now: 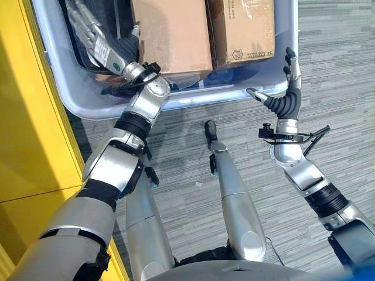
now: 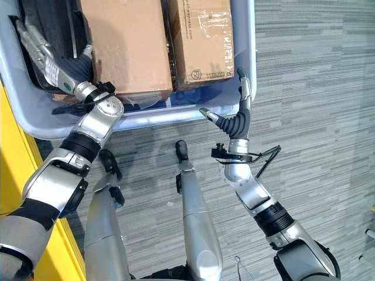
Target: Move parts from the plastic box to the shelf.
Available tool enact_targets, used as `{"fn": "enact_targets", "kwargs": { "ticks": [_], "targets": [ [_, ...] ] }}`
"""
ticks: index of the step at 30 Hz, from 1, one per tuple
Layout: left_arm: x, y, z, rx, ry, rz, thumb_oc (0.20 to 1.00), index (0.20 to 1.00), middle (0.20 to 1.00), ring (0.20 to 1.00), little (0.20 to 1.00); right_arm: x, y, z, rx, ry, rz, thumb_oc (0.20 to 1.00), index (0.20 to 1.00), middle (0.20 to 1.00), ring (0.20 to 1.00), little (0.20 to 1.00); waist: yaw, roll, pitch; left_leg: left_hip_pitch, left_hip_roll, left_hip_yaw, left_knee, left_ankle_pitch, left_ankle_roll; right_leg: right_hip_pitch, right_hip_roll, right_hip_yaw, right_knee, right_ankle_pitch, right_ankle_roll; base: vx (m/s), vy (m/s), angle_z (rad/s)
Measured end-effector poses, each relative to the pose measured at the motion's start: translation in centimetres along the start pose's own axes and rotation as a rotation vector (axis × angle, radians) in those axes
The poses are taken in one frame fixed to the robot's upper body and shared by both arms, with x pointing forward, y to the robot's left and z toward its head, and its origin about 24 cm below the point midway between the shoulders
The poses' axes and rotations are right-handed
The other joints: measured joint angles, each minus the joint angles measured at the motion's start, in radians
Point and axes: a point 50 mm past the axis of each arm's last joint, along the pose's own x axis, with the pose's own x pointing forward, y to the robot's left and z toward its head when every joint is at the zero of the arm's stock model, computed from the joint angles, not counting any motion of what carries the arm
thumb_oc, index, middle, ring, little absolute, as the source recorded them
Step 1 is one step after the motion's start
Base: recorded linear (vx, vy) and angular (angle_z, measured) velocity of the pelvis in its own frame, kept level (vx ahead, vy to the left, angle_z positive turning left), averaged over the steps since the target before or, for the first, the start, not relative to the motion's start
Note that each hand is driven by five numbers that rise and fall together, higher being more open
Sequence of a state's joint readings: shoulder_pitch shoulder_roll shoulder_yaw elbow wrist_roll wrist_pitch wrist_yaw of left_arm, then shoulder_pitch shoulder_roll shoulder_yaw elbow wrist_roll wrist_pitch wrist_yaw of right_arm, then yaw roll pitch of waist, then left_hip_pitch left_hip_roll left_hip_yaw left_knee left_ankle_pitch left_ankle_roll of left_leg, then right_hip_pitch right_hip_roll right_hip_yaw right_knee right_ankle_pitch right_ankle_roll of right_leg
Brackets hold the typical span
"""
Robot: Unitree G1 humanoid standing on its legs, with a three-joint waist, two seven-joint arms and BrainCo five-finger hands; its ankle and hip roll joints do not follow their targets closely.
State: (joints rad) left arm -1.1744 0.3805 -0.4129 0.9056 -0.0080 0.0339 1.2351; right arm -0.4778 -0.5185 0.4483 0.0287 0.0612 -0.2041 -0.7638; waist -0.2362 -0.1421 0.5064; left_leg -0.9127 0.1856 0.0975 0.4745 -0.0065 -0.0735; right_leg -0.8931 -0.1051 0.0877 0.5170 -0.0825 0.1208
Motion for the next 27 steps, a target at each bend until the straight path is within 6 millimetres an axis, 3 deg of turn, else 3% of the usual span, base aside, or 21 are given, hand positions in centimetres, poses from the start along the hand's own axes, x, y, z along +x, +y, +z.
{"fn": "enact_targets", "kwargs": {
  "ticks": [10, 18, 27],
  "targets": [
    [0.0, -1.9, 0.5, 0.068, -0.085, -0.354, 1.000, 1.000, 1.000, 1.000, 1.000, 0.1, 0.1, -0.2, 0.018, 0.025, 0.062, 1.000, 1.000, 1.000, 1.000, 1.000, -0.023, -0.001, -0.001, -0.021, 0.000, 0.006, 0.035, -0.025, 0.004, -0.014, -0.002, 0.010, 0.009, -0.005, 0.010, 0.00, 0.016, -0.01],
    [-0.1, -2.4, 1.9, -0.005, -0.136, -0.465, 1.000, 1.000, 1.000, 1.000, 1.000, 1.1, 0.4, 0.5, 0.019, -0.009, 0.122, 1.000, 1.000, 1.000, 1.000, 1.000, -0.016, -0.001, -0.001, -0.041, 0.000, 0.007, 0.037, -0.024, 0.006, -0.039, -0.002, 0.012, 0.022, -0.009, 0.011, 0.00, 0.000, 0.00],
    [-0.2, -2.6, 2.3, -0.139, -0.071, -0.513, 1.000, 1.000, 1.000, 1.000, 1.000, 1.4, -0.1, 0.5, 0.038, 0.014, 0.108, 1.000, 1.000, 1.000, 1.000, 1.000, -0.021, -0.002, -0.001, -0.040, 0.000, 0.007, 0.017, -0.021, 0.000, -0.040, -0.002, 0.011, 0.017, -0.009, 0.011, -0.01, -0.017, 0.00]
  ]
}}
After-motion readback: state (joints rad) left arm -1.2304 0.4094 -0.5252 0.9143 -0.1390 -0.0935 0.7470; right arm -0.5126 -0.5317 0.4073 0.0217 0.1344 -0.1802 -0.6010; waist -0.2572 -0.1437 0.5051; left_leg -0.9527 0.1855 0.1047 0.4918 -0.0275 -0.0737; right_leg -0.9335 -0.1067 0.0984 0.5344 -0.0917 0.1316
